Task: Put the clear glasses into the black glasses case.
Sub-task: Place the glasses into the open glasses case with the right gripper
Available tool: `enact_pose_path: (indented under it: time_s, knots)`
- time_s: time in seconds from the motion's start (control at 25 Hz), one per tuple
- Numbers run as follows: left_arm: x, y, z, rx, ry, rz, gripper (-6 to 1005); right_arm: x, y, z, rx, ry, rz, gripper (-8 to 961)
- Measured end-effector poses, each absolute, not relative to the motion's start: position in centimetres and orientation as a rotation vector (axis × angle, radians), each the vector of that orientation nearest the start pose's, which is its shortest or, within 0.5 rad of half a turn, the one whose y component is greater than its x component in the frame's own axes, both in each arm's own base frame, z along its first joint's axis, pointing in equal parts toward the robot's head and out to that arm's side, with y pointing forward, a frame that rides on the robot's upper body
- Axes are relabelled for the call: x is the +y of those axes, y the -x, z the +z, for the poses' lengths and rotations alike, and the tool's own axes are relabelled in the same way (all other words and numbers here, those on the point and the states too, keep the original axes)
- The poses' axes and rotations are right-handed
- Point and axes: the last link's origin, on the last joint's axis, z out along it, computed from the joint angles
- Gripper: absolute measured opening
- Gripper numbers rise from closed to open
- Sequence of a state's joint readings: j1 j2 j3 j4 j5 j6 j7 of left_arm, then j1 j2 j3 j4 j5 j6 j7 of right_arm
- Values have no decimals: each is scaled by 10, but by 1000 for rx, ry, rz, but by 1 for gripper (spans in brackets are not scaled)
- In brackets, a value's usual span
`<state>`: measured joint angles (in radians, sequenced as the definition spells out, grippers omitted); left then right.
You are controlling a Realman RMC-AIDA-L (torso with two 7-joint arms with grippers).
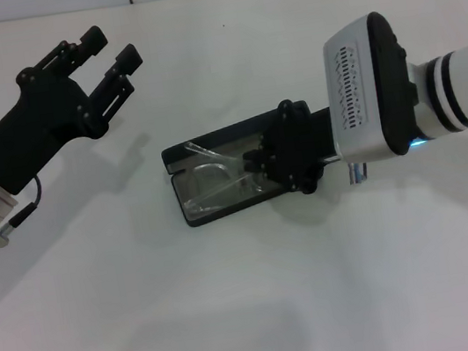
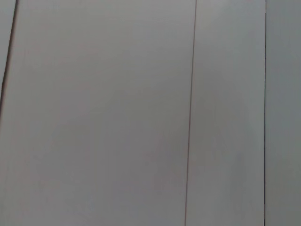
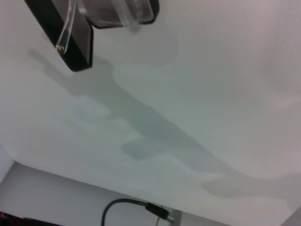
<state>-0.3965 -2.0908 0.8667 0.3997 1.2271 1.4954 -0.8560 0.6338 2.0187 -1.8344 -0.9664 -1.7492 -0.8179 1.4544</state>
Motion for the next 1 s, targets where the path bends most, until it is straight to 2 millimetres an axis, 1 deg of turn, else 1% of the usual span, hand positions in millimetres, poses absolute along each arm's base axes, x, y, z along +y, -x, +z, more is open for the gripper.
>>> enact_pose_path:
  time_s: [0.12,0.28,0.52,0.88,1.0]
  knots:
    - [317,272,5,-388,2147,-1127,524,365,-146,-97,-316,2817,83,43]
    - [317,271,5,-387,2148,-1129,523,365,-144,-94,-335,2807,81,54]
    - [319,270,6,-383,2144,-1132,524,365,-145,-95,-356,2799,52,69]
    - [320,269,6,-385,2139,-1132,524,365,-141,-91,-338,2806,74,93]
    - [320,269,6,-385,2140,-1131,524,365,-140,-87,-333,2807,89,187]
